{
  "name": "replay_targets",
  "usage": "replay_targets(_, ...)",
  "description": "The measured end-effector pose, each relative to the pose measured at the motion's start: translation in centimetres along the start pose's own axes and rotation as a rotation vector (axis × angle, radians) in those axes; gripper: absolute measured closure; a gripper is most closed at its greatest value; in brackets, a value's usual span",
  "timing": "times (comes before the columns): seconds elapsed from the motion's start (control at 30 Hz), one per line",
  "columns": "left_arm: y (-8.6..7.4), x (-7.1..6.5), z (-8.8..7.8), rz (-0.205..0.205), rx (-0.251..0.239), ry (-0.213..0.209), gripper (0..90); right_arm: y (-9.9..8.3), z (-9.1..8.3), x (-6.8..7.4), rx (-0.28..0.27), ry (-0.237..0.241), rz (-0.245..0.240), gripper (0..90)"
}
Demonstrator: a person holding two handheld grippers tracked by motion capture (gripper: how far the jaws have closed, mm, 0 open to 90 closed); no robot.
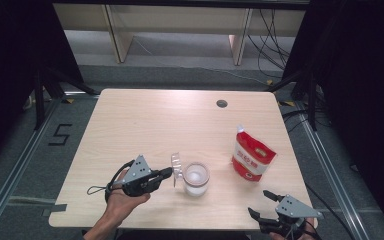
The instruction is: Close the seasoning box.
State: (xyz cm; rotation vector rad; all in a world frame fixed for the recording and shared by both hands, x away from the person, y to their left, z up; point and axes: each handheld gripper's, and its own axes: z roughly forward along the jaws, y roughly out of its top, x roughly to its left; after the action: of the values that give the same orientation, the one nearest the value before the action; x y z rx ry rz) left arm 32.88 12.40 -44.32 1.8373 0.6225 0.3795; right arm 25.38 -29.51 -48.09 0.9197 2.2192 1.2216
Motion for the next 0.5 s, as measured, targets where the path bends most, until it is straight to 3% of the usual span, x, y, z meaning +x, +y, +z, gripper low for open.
replay_targets(0.07,0.07,0.07,0.01,0.011,0.001,-0.004,89.5,-0.02,0.06,-0.08,-0.012,-0.012,-0.015,25.0)
replay_targets(0.1,0.04,-0.09,0.06,-0.016,0.0,0.002,89.5,-0.01,0.07,-0.07,-0.011,-0.011,-0.014,25.1)
replay_targets(0.13,0.06,-0.1,0.08,-0.016,0.0,-0.002,89.6,-0.02,0.07,-0.08,-0.011,-0.01,-0.014,25.1)
replay_targets(0.23,0.16,-0.2,0.14,-0.01,0.007,0.006,89.5,0.0,-0.04,-0.02,0.003,-0.004,0.001,25.1)
replay_targets(0.33,0.28,-0.27,0.28,-0.006,0.006,0.007,89.6,0.01,0.0,-0.11,-0.013,-0.011,-0.018,25.3)
replay_targets(0.37,0.34,-0.21,0.32,0.012,0.005,0.001,89.5,0.03,-0.04,-0.1,-0.008,-0.013,-0.019,25.3)
replay_targets(0.47,0.36,-0.4,0.46,0.0,0.003,0.001,89.5,0.03,-0.07,0.01,0.005,-0.002,-0.002,25.3)
replay_targets(0.5,0.38,-0.34,0.52,0.017,0.003,-0.005,89.5,0.02,-0.07,0.01,0.004,-0.004,-0.003,25.3)
